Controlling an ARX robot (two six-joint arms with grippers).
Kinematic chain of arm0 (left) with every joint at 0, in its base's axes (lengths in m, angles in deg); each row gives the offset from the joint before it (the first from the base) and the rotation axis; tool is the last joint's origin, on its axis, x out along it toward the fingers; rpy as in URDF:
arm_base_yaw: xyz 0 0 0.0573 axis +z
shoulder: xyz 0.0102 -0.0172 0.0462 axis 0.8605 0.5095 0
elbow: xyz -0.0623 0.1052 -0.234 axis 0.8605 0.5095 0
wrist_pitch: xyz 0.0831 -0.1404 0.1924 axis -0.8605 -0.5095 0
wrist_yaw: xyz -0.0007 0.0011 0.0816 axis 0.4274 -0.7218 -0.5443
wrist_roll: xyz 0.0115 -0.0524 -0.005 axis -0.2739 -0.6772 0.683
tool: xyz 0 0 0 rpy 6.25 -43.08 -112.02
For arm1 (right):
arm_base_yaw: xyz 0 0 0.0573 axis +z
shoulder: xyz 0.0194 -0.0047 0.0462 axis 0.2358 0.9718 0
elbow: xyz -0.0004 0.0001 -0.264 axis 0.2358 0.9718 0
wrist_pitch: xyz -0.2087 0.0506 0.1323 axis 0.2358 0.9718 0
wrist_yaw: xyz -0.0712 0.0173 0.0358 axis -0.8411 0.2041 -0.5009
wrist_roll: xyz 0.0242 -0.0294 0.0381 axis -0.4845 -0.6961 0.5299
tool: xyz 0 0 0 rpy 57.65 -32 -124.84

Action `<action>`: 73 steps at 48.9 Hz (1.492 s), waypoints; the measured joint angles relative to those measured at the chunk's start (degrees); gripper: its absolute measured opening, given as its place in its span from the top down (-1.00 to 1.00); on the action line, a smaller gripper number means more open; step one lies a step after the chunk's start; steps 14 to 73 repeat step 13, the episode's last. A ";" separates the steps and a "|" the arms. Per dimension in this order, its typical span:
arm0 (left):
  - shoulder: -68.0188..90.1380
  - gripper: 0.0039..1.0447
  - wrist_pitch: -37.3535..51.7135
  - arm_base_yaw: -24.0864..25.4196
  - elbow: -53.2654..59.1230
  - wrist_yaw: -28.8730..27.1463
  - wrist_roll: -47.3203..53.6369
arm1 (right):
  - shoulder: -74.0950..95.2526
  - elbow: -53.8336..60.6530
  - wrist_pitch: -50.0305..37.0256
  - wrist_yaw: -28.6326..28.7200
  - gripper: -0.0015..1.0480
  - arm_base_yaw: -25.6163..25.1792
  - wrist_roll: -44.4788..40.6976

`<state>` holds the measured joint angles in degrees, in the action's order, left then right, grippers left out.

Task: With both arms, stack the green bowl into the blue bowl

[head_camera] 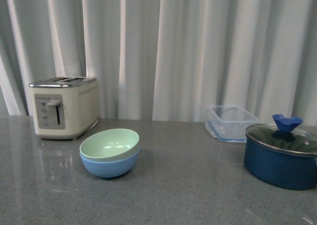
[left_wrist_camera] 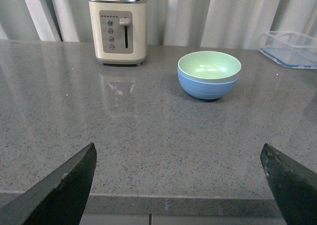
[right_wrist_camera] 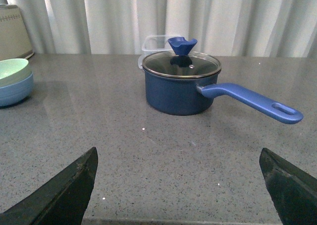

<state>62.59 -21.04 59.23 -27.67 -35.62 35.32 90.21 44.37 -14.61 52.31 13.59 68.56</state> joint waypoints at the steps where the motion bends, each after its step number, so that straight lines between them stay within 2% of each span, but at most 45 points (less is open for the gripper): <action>1: 0.00 -0.87 0.00 0.00 0.00 0.00 0.00 | 0.00 0.00 0.00 0.00 -0.81 0.00 0.00; 73: 0.00 -0.87 0.00 0.00 0.00 0.00 0.00 | 0.00 0.00 0.00 0.00 -0.81 0.00 0.00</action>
